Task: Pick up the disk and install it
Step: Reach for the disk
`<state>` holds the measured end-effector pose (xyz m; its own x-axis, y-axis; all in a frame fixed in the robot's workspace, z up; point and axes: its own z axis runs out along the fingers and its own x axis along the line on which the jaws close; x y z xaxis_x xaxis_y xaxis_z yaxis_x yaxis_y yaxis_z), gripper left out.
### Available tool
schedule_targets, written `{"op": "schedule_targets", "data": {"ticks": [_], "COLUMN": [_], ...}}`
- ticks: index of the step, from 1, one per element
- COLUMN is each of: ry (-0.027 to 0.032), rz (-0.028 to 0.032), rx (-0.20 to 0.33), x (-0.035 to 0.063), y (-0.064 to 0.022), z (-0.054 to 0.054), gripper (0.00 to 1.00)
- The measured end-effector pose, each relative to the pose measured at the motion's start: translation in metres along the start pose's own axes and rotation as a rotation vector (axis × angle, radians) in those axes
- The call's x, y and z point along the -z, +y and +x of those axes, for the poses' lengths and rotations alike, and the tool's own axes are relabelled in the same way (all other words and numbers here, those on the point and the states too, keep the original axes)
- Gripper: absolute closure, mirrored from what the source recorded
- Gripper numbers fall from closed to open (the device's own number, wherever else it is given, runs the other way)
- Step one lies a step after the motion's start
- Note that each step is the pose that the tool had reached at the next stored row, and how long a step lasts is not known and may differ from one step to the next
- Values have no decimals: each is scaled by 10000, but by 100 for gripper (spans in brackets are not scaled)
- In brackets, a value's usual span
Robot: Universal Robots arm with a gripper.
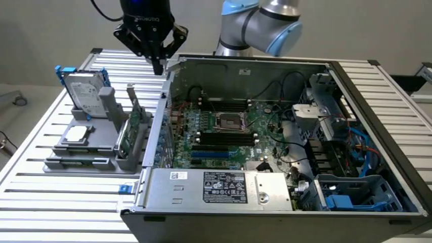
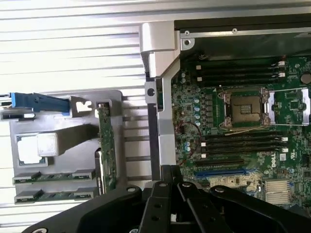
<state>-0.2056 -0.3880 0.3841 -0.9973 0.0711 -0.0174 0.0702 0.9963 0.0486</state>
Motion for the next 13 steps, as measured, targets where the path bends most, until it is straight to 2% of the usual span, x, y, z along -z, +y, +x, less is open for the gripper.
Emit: {"op": "schedule_targets", "data": {"ticks": [13], "ry": [0], "rz": [0], "rx": [-2], "x": [-76], "y": [71], "z": [599], "gripper": [89]}}
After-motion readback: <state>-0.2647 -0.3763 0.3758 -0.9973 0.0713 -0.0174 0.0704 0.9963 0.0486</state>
